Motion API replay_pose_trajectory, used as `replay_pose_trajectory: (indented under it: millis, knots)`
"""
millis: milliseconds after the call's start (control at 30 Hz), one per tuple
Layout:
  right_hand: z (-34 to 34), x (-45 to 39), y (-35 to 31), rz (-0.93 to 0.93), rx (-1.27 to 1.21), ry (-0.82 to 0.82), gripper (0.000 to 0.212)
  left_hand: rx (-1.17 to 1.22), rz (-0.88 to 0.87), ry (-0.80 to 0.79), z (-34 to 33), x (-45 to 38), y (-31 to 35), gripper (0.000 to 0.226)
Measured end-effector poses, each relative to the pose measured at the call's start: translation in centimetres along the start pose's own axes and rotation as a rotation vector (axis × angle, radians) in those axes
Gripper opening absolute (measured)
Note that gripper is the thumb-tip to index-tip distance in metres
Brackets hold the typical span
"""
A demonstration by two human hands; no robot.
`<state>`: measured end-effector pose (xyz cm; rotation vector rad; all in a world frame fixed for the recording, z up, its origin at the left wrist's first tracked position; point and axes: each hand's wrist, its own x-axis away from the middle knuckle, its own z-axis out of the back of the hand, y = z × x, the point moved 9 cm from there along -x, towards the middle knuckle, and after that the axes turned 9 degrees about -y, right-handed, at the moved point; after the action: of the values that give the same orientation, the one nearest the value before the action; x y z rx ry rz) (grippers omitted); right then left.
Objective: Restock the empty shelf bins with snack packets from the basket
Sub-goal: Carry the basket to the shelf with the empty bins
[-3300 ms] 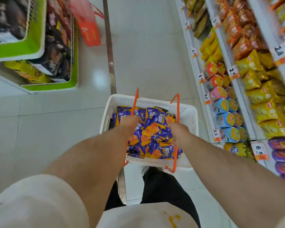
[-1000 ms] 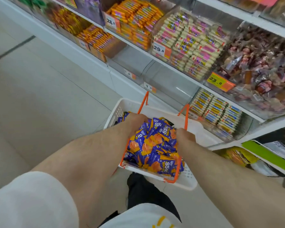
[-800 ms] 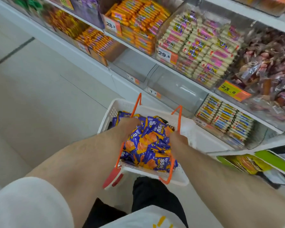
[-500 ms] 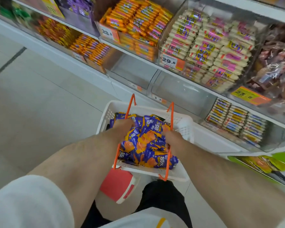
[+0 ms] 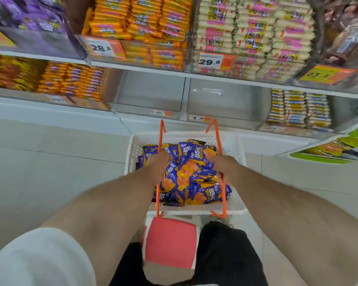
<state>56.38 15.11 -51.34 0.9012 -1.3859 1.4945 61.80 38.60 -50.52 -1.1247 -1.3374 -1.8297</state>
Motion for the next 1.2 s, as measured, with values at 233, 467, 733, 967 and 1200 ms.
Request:
replay_pose_trajectory:
  millis: [233,467,733,967,1200]
  knots:
    - [-1.4,-4.8,1.2,-0.058,-0.122,-0.096,0.029,-0.04,0.041,0.038,0.5,-5.8,-0.1,0.005]
    - [-3.8,-13.3,3.2,-0.111,-0.16,0.015,0.033,-0.016,0.076,0.008,1.6,-14.9,-3.3,0.012]
    - [-4.6,-19.4,5.7,-0.155,-0.193,0.095,0.01,-0.035,0.112,0.047,3.9,-20.5,-4.2,0.006]
    - [-4.9,-22.9,6.9,-0.144,-0.23,0.136,0.009,-0.044,0.05,0.054,5.2,-25.2,-4.7,0.015]
    - [-0.8,-24.6,8.5,-0.122,-0.242,0.305,0.013,-0.085,-0.025,0.228,8.9,-27.3,-4.9,0.01]
